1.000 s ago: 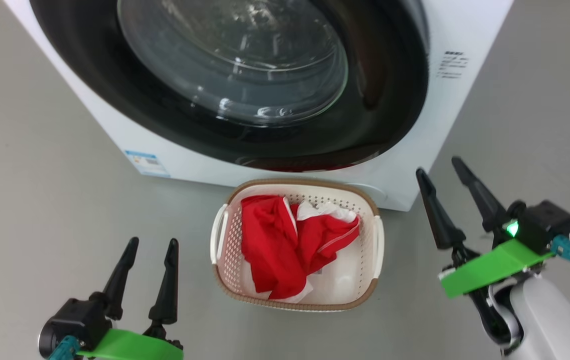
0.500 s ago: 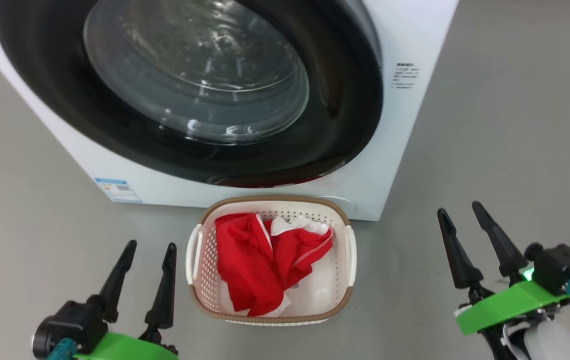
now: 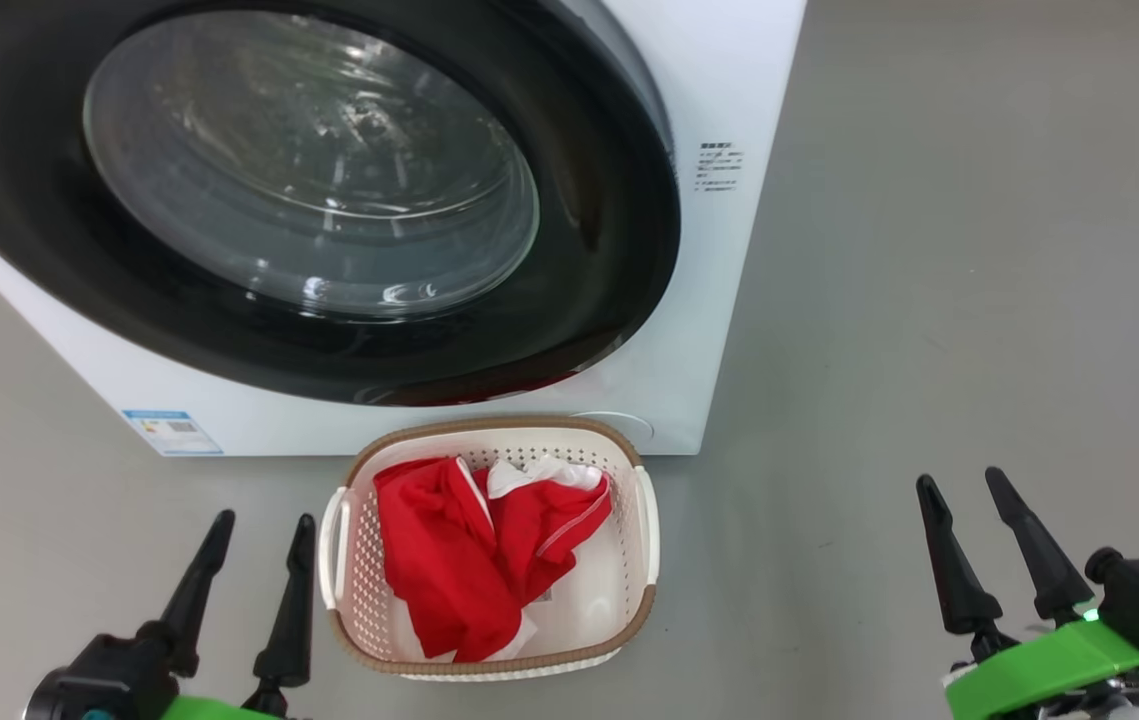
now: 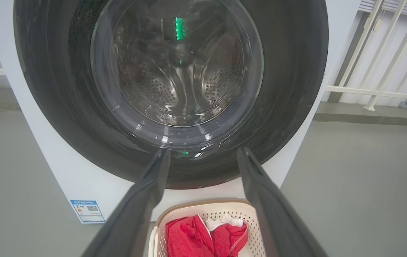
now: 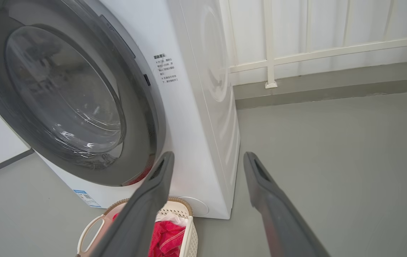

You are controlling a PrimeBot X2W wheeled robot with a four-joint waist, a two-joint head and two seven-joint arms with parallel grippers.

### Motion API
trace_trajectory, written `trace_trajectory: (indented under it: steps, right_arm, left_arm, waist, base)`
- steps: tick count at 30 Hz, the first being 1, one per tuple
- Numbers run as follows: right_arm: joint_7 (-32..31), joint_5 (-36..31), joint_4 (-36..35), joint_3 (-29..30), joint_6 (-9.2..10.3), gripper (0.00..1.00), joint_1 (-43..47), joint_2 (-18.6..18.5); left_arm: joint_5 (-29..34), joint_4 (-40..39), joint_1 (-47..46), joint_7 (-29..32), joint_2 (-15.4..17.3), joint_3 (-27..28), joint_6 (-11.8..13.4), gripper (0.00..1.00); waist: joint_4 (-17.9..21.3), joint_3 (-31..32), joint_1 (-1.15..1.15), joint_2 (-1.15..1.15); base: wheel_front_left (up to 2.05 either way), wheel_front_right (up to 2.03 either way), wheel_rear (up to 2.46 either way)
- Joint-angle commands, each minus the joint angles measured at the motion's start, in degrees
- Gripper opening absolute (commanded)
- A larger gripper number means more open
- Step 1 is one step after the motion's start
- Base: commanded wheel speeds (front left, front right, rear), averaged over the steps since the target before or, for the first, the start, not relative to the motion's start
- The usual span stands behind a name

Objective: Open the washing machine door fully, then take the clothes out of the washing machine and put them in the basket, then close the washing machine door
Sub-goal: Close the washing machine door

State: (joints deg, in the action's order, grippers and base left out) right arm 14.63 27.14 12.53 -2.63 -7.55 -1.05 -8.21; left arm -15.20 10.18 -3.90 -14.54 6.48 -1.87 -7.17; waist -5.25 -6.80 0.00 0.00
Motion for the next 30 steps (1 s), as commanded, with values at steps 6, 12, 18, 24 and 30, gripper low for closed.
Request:
trace_trajectory:
  steps: [6,12,18,24,30]
  right_arm:
    - [0.4,-0.8,-2.1,0.5,0.06,1.00,2.2,-0.5]
    - [0.4,-1.1,-2.4,2.1,0.06,1.00,4.2,0.0]
    - [0.4,-1.2,-2.7,3.1,0.06,1.00,5.6,0.3]
    - [0.4,-1.3,-2.9,3.6,0.06,1.00,6.0,0.5]
    - [0.4,-1.4,-3.0,3.7,0.06,1.00,5.8,0.6]
  left_arm:
    - [0.8,-2.0,0.8,-0.5,1.3,4.3,-0.3,1.00]
    - [0.8,-2.0,1.7,-0.5,1.7,5.0,-0.3,1.00]
    - [0.4,-2.1,2.0,-0.5,1.5,5.6,-0.3,1.00]
    - [-0.1,-2.2,2.3,-0.5,1.4,5.7,-0.3,1.00]
    - [-0.5,-2.2,2.3,-0.5,1.3,5.7,-0.3,1.00]
  waist:
    - [1.8,0.9,0.00,0.00]
    - [2.7,1.4,0.00,0.00]
    - [3.1,1.7,0.00,0.00]
    - [3.2,1.6,0.00,0.00]
    - [3.2,1.6,0.00,0.00]
  base:
    - [0.00,0.00,0.00]
    - [0.00,0.00,0.00]
    - [0.00,0.00,0.00]
    - [0.00,0.00,0.00]
    - [0.00,0.00,0.00]
